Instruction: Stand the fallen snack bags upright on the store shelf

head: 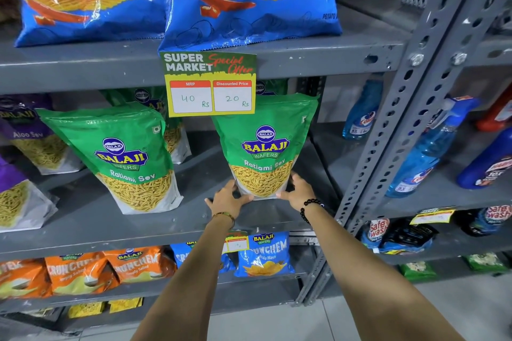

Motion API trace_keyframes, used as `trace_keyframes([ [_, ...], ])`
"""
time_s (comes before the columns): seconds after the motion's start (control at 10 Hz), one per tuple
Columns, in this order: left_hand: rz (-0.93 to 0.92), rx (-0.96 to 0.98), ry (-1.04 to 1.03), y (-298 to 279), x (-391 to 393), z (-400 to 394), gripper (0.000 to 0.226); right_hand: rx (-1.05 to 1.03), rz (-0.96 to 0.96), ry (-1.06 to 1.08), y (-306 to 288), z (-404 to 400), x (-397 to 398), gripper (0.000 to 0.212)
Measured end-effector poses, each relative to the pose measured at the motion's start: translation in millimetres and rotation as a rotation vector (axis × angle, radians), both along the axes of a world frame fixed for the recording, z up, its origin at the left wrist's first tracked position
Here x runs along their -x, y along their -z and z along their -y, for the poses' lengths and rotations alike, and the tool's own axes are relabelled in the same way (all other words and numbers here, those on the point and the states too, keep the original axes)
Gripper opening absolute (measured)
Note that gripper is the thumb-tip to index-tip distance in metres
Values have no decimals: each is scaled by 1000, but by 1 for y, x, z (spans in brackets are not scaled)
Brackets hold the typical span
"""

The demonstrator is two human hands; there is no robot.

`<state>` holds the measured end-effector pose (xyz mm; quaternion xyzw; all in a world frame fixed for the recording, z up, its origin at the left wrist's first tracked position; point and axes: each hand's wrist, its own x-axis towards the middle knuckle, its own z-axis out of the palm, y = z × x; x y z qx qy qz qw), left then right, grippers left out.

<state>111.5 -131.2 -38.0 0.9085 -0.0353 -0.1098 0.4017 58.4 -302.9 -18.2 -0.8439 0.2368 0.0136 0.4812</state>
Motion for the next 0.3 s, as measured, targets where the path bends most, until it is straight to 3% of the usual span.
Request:
trace_keyframes([
  [0.2,-5,-34,22,-4,3,-2,51,3,14,17,3,-1,2,62],
  [0.3,17,-96,72,2,7,-8,70,55,5,21,6,-8,10,68],
])
